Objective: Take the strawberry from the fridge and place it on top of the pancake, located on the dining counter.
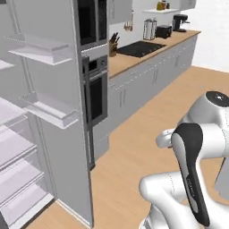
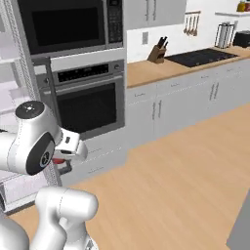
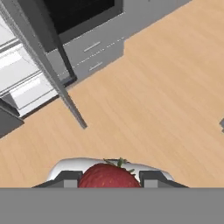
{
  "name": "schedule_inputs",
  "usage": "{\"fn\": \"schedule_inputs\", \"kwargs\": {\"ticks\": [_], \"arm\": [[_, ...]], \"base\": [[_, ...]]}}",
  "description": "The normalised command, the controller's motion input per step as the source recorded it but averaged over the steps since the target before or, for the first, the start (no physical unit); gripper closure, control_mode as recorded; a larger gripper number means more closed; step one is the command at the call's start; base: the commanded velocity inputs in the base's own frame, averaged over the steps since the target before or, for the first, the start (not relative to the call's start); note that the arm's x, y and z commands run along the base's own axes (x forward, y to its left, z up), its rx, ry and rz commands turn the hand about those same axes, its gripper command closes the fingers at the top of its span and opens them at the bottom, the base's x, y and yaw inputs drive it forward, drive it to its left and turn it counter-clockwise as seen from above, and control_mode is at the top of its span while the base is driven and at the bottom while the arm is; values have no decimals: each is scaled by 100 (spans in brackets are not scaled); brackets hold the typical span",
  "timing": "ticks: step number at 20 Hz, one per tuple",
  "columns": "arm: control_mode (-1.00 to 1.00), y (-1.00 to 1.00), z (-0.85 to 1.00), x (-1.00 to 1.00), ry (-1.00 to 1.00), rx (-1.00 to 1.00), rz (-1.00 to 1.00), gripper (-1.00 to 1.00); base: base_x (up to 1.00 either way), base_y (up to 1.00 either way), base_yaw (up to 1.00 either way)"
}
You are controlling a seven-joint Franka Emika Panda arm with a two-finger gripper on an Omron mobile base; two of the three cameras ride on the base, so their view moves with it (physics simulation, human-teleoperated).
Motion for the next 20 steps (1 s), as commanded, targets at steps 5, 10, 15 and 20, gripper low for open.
{"fn": "schedule_inputs", "kwargs": {"ticks": [5,10,15,20], "arm": [[100,0,0,0,0,0,0,100],[100,0,0,0,0,0,0,100],[100,0,0,0,0,0,0,100],[100,0,0,0,0,0,0,100]], "base": [[0,-59,-86],[0,-89,-74],[6,-100,-56],[43,-100,-31]]}}
